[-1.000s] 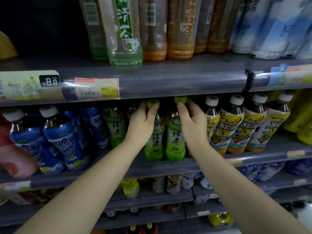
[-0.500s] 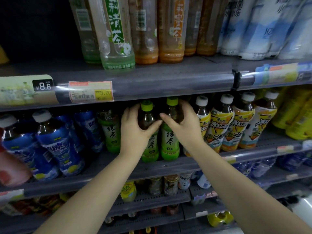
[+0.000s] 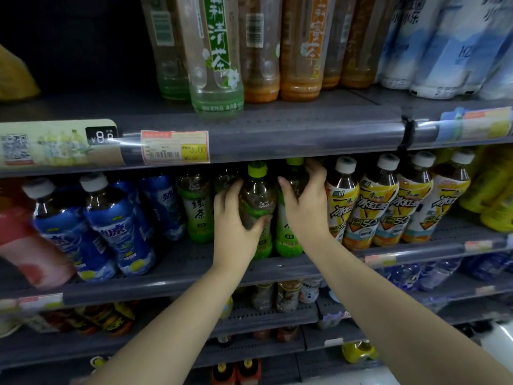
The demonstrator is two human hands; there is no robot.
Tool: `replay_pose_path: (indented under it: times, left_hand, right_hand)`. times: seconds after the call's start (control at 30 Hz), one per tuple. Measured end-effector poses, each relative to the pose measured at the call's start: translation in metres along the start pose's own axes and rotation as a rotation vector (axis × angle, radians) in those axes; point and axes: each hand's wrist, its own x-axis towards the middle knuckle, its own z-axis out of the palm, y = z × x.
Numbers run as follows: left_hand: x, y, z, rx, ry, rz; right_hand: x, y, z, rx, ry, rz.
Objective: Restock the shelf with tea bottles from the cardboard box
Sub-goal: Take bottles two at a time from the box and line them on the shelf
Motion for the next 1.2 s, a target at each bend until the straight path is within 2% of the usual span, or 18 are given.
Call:
replay_pose_path:
  times: [0.3, 0.53, 0.8, 1.0, 1.2]
  left_hand:
    - [-0.003, -0.004, 0.005, 0.013, 0.013, 0.043]
    - [-0.009, -0.002, 0.006, -0.017, 0.004, -0.017]
    - [-0.011, -0.006, 0.0, 0.029, 0.025, -0.053]
    - [-0.018, -0.013, -0.007, 0.027, -0.022, -0.131]
    - [-0.027, -0.024, 0.005, 0.007, -0.111, -0.259]
  right_hand:
    - [-0.008, 0.009, -0.003, -0.074, 0.015, -0.078]
    - [-0.01, 0.009, -0.001, -0.186, 0.106, -0.134]
    - [-0.011, 0.006, 0.006, -0.133, 0.125, -0.12]
    - [-0.019, 0.002, 0.006, -0.134, 0.132, -0.135]
    - [-0.076, 0.03, -0.016, -0.076, 0.138, -0.106]
